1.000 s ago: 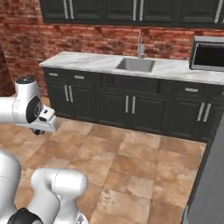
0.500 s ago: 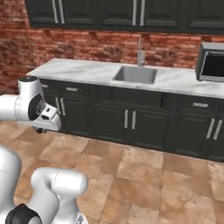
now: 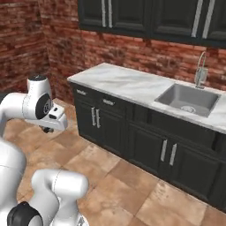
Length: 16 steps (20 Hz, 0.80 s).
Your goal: Retrieve the butter from the fridge and place it on a plate on the dining table. Then retrieve the butter knife by the fridge and place it near the plate.
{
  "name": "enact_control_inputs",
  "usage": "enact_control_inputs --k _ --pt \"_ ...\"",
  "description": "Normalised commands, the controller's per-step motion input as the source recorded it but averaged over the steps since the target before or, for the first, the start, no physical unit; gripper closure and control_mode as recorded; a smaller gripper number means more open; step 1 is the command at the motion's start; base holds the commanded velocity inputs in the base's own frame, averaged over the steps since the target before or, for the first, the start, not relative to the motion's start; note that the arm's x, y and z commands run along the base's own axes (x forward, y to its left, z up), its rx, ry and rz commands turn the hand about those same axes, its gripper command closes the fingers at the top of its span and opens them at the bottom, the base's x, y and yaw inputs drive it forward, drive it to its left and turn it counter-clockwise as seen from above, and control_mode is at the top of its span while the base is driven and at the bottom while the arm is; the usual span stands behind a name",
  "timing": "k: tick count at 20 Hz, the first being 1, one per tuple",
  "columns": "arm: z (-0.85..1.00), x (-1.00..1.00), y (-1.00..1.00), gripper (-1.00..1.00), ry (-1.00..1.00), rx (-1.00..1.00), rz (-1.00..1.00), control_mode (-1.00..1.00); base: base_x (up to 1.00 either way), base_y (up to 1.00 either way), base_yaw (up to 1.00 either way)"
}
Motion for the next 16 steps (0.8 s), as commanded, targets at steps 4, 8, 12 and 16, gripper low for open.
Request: enact_control_inputs --k 4,8,12,16 --pt "0.0 0.0 0.0 1.0 0.0 0.0 0.0 1.0 0.79 0.0 0.69" --pt "0.0 0.0 0.0 1.0 0.0 0.0 0.0 1.0 0.99 0.0 0.65" --pt "0.0 0.0 0.0 1.0 0.0 0.0 0.0 1.0 1.0 -0.04 0.64" --pt "0.0 0.0 0.0 1.0 0.0 0.0 0.0 1.0 1.0 -0.01 0.64"
